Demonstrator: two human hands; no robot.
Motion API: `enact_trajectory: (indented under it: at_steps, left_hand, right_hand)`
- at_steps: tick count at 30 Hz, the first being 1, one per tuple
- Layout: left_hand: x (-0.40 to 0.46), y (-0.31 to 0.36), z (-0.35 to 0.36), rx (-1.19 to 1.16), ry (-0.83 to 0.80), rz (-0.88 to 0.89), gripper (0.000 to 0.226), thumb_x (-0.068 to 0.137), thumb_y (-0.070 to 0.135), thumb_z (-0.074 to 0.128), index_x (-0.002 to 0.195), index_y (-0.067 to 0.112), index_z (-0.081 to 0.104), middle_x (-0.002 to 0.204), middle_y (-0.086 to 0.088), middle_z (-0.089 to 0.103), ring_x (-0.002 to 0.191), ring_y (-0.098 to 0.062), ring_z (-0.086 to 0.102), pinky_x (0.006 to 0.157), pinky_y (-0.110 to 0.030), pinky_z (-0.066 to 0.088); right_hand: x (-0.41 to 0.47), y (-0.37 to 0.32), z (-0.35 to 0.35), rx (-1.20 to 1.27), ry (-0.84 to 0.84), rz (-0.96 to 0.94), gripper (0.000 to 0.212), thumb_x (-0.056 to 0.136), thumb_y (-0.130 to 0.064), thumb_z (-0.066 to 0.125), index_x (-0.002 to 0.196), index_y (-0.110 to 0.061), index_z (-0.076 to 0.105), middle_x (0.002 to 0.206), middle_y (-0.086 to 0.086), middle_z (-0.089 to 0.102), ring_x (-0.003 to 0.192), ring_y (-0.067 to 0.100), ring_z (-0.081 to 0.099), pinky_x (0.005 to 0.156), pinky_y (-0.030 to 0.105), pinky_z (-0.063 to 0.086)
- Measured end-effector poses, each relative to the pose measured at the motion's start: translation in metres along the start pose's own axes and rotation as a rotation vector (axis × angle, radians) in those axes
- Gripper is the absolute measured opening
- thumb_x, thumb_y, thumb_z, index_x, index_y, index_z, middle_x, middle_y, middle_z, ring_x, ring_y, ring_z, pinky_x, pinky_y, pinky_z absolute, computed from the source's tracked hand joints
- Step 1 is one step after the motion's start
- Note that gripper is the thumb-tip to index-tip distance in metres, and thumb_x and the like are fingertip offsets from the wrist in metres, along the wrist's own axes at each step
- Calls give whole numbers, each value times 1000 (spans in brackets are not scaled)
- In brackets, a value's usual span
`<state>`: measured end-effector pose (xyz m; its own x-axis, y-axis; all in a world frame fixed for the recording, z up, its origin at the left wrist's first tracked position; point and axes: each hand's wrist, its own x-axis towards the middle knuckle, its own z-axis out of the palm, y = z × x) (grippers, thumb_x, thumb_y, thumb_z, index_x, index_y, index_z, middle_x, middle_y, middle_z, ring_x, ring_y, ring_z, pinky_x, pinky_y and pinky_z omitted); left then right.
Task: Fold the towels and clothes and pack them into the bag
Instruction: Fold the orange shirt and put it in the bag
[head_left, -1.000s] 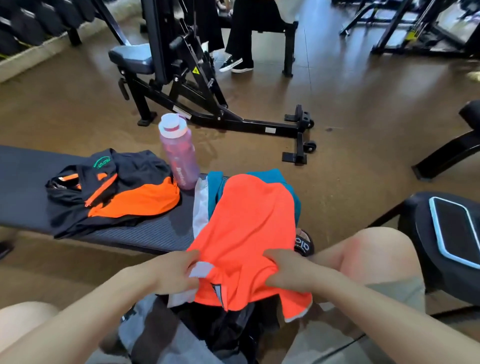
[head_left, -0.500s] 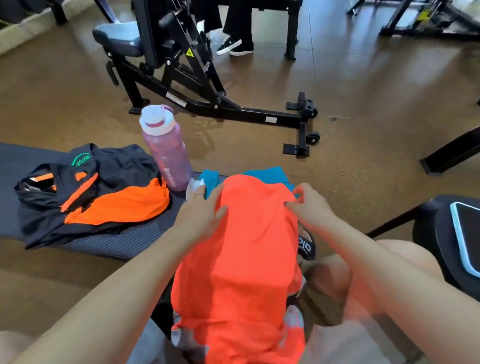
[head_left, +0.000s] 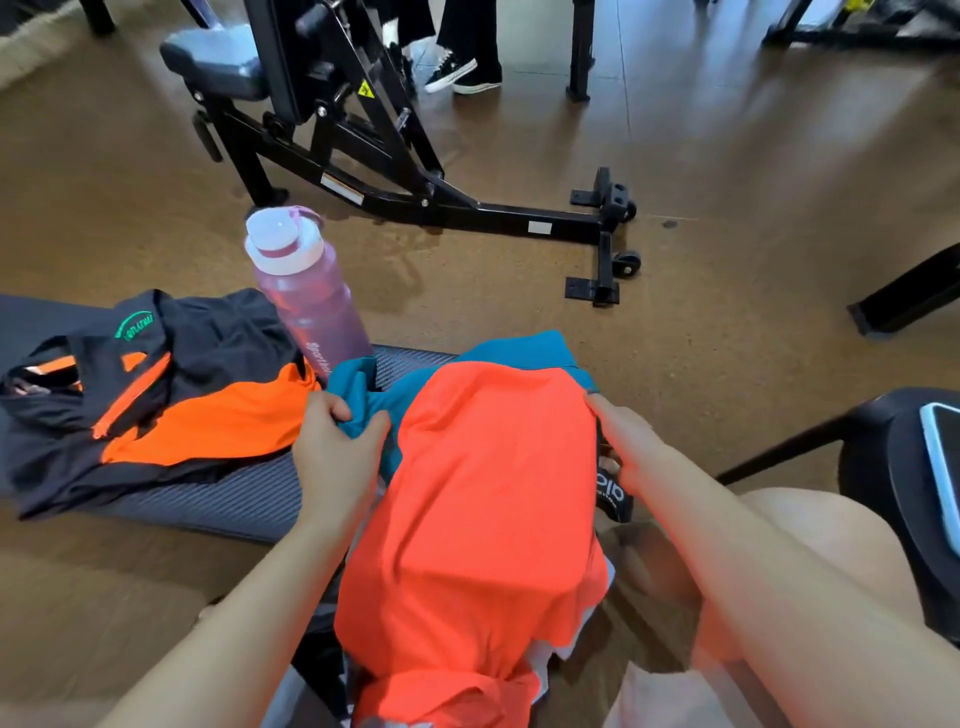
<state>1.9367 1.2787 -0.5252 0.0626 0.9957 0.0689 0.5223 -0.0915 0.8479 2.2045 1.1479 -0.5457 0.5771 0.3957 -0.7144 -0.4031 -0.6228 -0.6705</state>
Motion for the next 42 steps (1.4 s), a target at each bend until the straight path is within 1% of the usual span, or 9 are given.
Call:
enact_trajectory:
  at_steps: [5,9,12,18,23,29,34,38,42]
  left_hand:
    - [-2,-3,-14,-591,130,-336,50,79,6,82,112,10,45,88,-9,55,79,-23,56,74,-33,48]
    - [26,-14,-31,-1108,12,-603,59,75,4,77,129,-5,56,128,-30,63,117,-40,65,91,-44,58]
    - [43,-10,-45,-1165,34,-661,45,90,1,63,134,-4,59,127,-19,68,113,-30,69,81,-36,60]
    - [64,-20,-84,-1118,185,-587,43,87,-9,53,129,1,62,122,-10,70,95,-20,75,78,-32,62]
    - [79,-46,-120,-1150,187,-578,43,89,-1,52,128,10,63,120,-6,73,104,-18,73,93,-33,57]
    - [34,4,-92,-696,390,-199,31,84,4,69,108,22,62,105,0,71,89,-1,71,82,-28,59]
    - [-34,5,-33,481,-404,836,39,69,13,65,108,11,61,123,-12,58,111,-32,58,94,-43,48]
    - [-52,-14,0,844,-653,721,73,80,41,34,150,21,43,158,-12,39,146,-32,38,117,-53,32]
    - [-42,-15,-7,880,-811,560,85,76,60,18,158,44,9,170,-1,-1,157,-24,-2,124,-57,5]
  right_hand:
    - [6,-1,-5,-98,147,-207,32,92,-34,68,71,-15,54,78,10,54,78,24,52,62,34,37]
    - [3,0,-5,-69,203,-247,22,86,-21,77,97,-11,61,93,5,60,92,24,56,77,38,48]
    - [0,-4,-5,-57,210,-284,43,79,-11,80,118,-10,60,113,8,61,106,25,60,97,44,51]
    - [-14,-19,6,-211,165,-638,26,81,-10,74,106,-17,72,94,-8,69,90,11,64,76,24,48]
    - [-16,-28,21,-355,158,-797,15,85,-15,70,100,-17,74,92,-6,71,91,14,64,81,33,49]
    - [1,-23,26,-634,221,-789,19,92,-20,63,109,-15,69,108,7,67,103,26,60,83,36,45]
    - [-1,-24,28,-738,227,-751,36,89,-27,66,124,-19,63,115,9,59,109,31,59,93,43,48]
    - [-2,-21,19,-672,182,-621,60,82,-29,70,139,-21,50,130,9,48,118,28,54,98,41,46]
    - [0,-16,5,-513,173,-491,65,78,-31,73,137,-13,49,127,6,49,120,27,54,95,38,45]
